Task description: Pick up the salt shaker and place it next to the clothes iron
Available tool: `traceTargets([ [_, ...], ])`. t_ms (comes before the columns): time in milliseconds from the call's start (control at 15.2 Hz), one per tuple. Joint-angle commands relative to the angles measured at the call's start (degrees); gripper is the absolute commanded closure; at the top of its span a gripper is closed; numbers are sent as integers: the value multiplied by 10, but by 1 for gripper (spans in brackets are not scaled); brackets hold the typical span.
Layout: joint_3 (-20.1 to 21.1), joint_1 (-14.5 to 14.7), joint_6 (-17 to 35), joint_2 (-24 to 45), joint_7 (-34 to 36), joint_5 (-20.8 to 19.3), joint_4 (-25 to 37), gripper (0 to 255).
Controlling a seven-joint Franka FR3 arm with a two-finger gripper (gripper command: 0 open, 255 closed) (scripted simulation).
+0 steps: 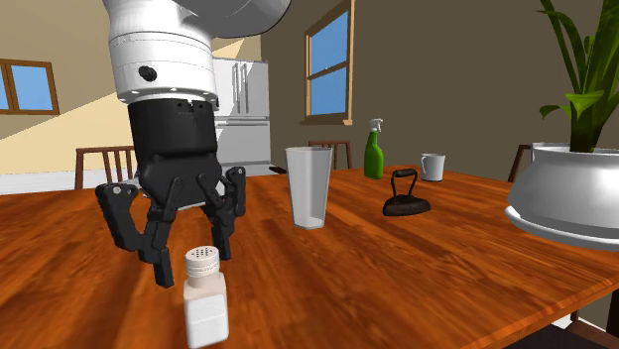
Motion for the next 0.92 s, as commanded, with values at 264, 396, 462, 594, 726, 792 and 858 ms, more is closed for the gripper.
traceTargets([
  [264,0,0,0,0,0,0,0,255],
  [396,0,0,0,0,0,0,0,255],
  [462,0,0,0,0,0,0,0,255],
  [594,-1,0,-8,-5,-1,1,4,255],
  [726,-2,0,-25,-14,-2,4,11,255],
  [792,-3,0,-33,-19,-3,5,15,255],
  [858,-4,0,-41,-23,-4,5,20,255],
])
